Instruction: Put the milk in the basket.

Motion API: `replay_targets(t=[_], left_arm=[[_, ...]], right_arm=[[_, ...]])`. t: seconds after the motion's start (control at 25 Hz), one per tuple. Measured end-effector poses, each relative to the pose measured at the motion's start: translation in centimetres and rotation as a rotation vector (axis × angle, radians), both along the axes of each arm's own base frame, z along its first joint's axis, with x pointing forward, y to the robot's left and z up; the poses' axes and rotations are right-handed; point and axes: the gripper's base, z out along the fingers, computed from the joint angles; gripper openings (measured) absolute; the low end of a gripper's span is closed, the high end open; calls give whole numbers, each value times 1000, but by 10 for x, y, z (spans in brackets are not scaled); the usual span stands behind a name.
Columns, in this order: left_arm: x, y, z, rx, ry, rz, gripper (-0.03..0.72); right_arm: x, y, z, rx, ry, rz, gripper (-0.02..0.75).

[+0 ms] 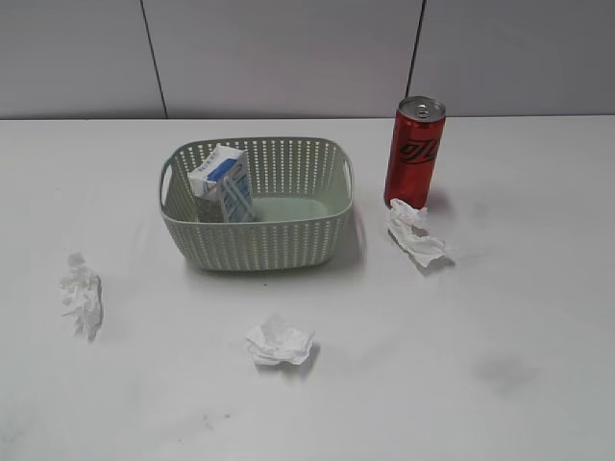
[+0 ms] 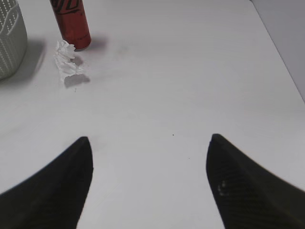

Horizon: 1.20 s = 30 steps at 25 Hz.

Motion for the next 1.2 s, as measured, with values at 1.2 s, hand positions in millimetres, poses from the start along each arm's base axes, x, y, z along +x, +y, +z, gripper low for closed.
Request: replay_targets(t=[1.2], left_arm=[[-17, 1, -14, 32, -160, 25, 588]], right_arm=[[0, 0, 0, 0, 0, 0, 589]])
